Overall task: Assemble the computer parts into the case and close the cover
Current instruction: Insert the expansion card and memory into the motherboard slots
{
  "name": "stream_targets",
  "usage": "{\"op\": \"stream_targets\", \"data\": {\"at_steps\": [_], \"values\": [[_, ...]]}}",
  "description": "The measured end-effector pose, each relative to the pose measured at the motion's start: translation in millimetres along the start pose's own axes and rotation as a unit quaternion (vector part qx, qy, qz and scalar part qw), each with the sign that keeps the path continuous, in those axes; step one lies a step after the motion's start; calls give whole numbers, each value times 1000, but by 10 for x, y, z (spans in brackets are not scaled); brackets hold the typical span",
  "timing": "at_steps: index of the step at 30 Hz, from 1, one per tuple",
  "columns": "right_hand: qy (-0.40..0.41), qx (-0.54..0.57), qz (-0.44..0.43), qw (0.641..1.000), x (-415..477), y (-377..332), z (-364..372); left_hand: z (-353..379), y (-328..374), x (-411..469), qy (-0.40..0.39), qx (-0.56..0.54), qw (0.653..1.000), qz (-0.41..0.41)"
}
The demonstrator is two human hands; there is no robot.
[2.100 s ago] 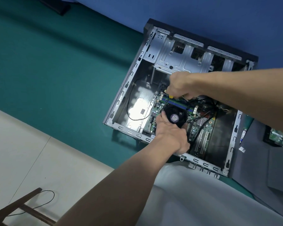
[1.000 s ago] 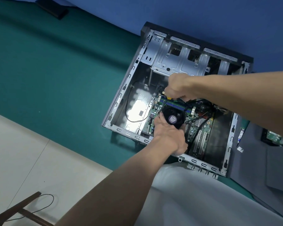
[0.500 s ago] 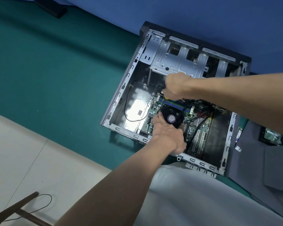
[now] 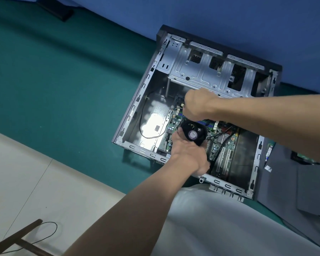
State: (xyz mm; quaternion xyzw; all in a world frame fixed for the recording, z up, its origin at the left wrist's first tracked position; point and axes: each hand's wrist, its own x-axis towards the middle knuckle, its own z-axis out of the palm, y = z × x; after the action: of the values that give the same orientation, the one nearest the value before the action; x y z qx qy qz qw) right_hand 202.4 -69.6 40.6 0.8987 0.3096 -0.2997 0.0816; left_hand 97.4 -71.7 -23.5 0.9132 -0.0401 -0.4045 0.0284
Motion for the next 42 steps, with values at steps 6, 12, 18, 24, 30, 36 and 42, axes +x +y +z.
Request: {"op": "stream_targets", "data": {"at_steps": [6, 12, 18, 24, 30, 36, 42], "values": [[-40, -165, -122, 978, -57, 19, -93, 13, 10, 10, 7, 8, 1000, -1], [48, -234, -233, 943, -60, 103, -57, 15, 15, 15, 4, -3, 1000, -4], [-60, -11, -12, 998, 91, 54, -150, 21, 8, -13, -6, 0, 1000, -6], [10, -257, -200, 946, -105, 60, -118, -6, 14, -5, 5, -2, 1000, 1], [26, 4, -54, 998, -16, 69, 30, 15, -9, 1, 3, -2, 1000, 4], [45, 85, 3, 995, -121, 244, 105, -34, 43, -59, -5, 5, 1000, -9], [127, 234, 45, 963, -388, 704, 307, -63, -5, -60, 0, -37, 999, -3]]}}
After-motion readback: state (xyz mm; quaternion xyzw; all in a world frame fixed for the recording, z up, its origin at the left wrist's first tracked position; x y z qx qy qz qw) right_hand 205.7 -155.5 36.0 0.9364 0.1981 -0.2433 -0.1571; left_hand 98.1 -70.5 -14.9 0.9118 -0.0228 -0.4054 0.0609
